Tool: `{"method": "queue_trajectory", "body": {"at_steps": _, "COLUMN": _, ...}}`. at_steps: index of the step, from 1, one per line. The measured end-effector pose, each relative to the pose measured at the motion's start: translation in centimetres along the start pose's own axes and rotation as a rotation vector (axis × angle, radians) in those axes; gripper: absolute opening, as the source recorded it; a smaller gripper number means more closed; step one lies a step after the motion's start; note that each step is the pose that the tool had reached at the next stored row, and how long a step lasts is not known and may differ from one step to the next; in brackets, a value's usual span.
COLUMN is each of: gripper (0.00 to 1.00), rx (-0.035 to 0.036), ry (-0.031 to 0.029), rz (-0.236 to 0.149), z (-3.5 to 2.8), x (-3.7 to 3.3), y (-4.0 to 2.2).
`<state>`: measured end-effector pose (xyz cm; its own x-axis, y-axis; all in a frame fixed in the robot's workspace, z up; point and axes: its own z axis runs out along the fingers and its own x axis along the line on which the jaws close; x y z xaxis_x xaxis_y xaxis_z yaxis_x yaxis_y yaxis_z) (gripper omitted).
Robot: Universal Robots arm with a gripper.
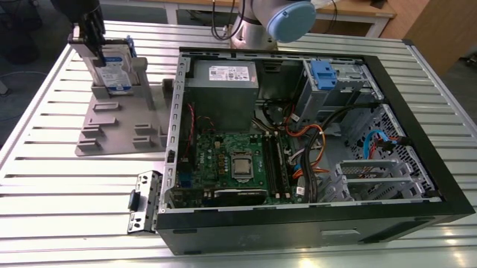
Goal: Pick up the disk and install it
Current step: 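Pick up the disk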
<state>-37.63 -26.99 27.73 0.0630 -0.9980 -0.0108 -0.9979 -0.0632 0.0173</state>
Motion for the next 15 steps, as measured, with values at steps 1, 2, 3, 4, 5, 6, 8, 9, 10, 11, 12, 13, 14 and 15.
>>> {"method": "queue_trajectory", "body": {"at_steps": 1, "gripper": 0.36, "rx": -0.0001, "ry": 0.0, "rz": 0.0, "z": -0.11, "x": 0.0, "y": 0.0}}
{"method": "queue_trajectory", "body": {"at_steps": 2, "gripper": 0.36, "rx": -0.0001, "ry": -0.0002, "rz": 0.0, "z": -0.21, "x": 0.0, "y": 0.01}}
{"method": "queue_trajectory", "body": {"at_steps": 3, "gripper": 0.36, "rx": -0.0001, "ry": -0.0003, "rz": 0.0, "z": -0.32, "x": 0.0, "y": 0.01}}
{"method": "queue_trajectory", "body": {"at_steps": 4, "gripper": 0.36, "rx": -0.0001, "ry": -0.0005, "rz": 0.0, "z": -0.41, "x": 0.0, "y": 0.01}}
{"method": "queue_trajectory", "body": {"at_steps": 5, "gripper": 0.36, "rx": -0.0001, "ry": -0.0008, "rz": 0.0, "z": -0.51, "x": -0.01, "y": 0.01}}
{"method": "queue_trajectory", "body": {"at_steps": 6, "gripper": 0.36, "rx": -0.0001, "ry": -0.001, "rz": 0.0, "z": -0.6, "x": -0.01, "y": 0.02}}
{"method": "queue_trajectory", "body": {"at_steps": 8, "gripper": 0.36, "rx": -0.0001, "ry": -0.0013, "rz": 0.0, "z": -0.79, "x": -0.01, "y": 0.02}}
{"method": "queue_trajectory", "body": {"at_steps": 9, "gripper": 0.36, "rx": -0.0001, "ry": -0.0014, "rz": 0.0, "z": -0.89, "x": -0.01, "y": 0.02}}
{"method": "queue_trajectory", "body": {"at_steps": 10, "gripper": 0.36, "rx": -0.0001, "ry": -0.0015, "rz": 0.0, "z": -1.02, "x": -0.01, "y": 0.02}}
{"method": "queue_trajectory", "body": {"at_steps": 11, "gripper": 0.36, "rx": -0.0001, "ry": -0.0016, "rz": 0.0, "z": -1.12, "x": -0.01, "y": 0.02}}
{"method": "queue_trajectory", "body": {"at_steps": 12, "gripper": 0.36, "rx": 0.0, "ry": -0.0017, "rz": 0.0, "z": -1.22, "x": -0.01, "y": 0.02}}
{"method": "queue_trajectory", "body": {"at_steps": 13, "gripper": 0.36, "rx": -0.0001, "ry": -0.0017, "rz": 0.0, "z": -1.31, "x": -0.01, "y": 0.03}}
{"method": "queue_trajectory", "body": {"at_steps": 14, "gripper": 0.36, "rx": -0.0001, "ry": -0.0018, "rz": 0.0, "z": -1.4, "x": -0.01, "y": 0.03}}
{"method": "queue_trajectory", "body": {"at_steps": 15, "gripper": 0.36, "rx": -0.0002, "ry": -0.0018, "rz": 0.0, "z": -1.49, "x": -0.01, "y": 0.03}}
